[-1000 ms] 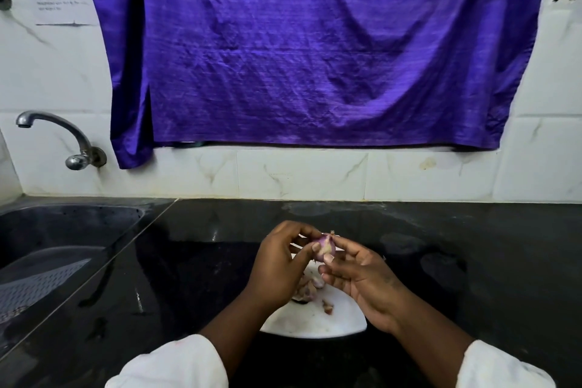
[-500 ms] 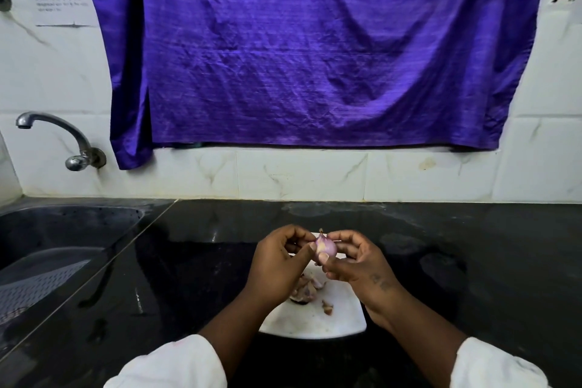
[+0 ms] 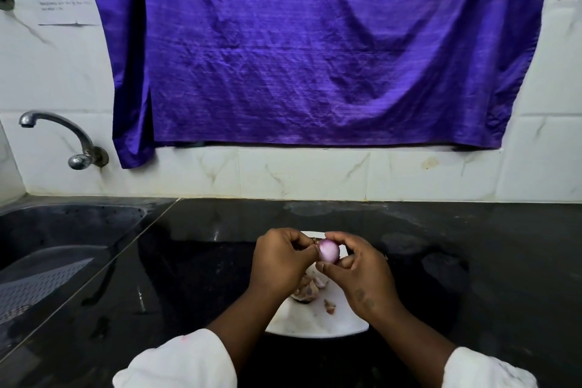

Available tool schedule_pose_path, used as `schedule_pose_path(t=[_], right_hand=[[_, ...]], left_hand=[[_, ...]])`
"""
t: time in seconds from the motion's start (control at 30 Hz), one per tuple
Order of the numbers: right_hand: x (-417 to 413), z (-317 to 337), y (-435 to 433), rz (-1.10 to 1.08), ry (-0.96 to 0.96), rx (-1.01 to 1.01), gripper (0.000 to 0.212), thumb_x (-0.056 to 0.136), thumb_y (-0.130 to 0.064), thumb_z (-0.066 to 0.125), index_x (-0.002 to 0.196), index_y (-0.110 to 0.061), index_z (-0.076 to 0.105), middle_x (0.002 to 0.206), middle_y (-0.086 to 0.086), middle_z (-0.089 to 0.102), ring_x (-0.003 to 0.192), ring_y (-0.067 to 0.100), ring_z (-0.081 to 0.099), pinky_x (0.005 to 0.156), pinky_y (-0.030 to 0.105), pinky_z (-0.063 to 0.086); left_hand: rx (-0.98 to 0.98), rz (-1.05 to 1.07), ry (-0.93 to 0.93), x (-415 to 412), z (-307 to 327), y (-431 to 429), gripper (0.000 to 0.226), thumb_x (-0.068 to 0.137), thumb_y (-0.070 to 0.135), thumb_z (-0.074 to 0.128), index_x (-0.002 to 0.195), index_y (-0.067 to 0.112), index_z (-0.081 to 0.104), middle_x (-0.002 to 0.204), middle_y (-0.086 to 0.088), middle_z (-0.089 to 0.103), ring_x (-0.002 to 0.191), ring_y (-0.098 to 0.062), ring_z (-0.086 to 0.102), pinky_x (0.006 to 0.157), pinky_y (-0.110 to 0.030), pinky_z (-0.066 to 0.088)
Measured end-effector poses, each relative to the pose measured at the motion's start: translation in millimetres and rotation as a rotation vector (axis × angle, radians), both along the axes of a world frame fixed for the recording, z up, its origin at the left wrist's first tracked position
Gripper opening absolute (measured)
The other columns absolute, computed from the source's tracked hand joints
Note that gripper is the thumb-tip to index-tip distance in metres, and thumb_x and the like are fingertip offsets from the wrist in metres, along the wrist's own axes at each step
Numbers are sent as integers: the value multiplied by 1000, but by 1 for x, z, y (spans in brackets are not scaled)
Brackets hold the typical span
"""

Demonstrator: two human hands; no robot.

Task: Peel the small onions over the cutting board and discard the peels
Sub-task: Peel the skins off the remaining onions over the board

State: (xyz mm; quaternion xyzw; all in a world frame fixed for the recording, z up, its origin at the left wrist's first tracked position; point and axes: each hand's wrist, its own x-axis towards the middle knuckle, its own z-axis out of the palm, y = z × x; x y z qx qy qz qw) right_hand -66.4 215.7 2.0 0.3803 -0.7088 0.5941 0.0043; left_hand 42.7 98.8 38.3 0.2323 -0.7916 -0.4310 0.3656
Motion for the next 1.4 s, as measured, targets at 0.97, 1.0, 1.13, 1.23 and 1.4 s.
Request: schedule_pose_path(t=[0.97,1.0,1.13,1.23,1.4], right_hand=[[-3,-1,1,-58,174,-15,47,74,-21,89,115,-36,71,113,-23,68,93,3,68,83,25,58],[-3,0,1,-56,174,-11,47,74,-20,89,115,-35,71,113,-23,68,92,2,68,81,24,58],[-2,-3,3,-76,178,38,48,73,-24,89,114,-38,71,108,-22,70,81,0,68,74,19,56],[-2,-4,6,-93,189,94,49,72,-26,90,115,-39,71,93,-18,73,74,-2,67,67,7,48],[2,-2,5,-103,179,100,49,72,-28,90,116,-38,71,87,-14,74,74,0,68,68,9,49]], left_hand=[[11,-14,108,3,-9,3,3,84,21,85,87,21,84,74,8,79,68,-7,75,65,-32,64],[10,-24,105,4,-9,2,4,84,21,85,88,21,84,74,8,79,67,-7,75,65,-32,64],[-64,-26,42,3,-6,-2,7,84,12,84,84,19,85,71,8,78,64,-7,73,64,-30,62],[-117,-39,-25,3,-4,-7,12,84,10,82,76,19,83,67,7,76,62,-9,72,62,-32,61],[-167,-1,-12,2,-4,-6,14,83,13,81,69,17,78,64,5,74,60,-11,71,59,-32,59]])
